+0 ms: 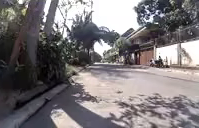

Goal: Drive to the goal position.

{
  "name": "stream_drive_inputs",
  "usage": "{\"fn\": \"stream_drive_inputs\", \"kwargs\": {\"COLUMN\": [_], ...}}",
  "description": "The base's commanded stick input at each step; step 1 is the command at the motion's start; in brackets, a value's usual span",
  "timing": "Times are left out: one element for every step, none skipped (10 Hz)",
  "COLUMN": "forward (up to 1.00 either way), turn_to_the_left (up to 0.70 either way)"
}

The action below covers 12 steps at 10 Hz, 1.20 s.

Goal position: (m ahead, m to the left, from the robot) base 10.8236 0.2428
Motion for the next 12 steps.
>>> {"fn": "stream_drive_inputs", "kwargs": {"forward": [0.66, 0.68, 0.70, 0.70, 0.70, 0.70, 0.70, 0.70, 0.70, 0.70, 0.70, 0.70], "turn_to_the_left": [0.00, 0.00, 0.00, 0.00, 0.00, 0.00, 0.00, -0.03, -0.33, -0.34, -0.34, -0.34]}}
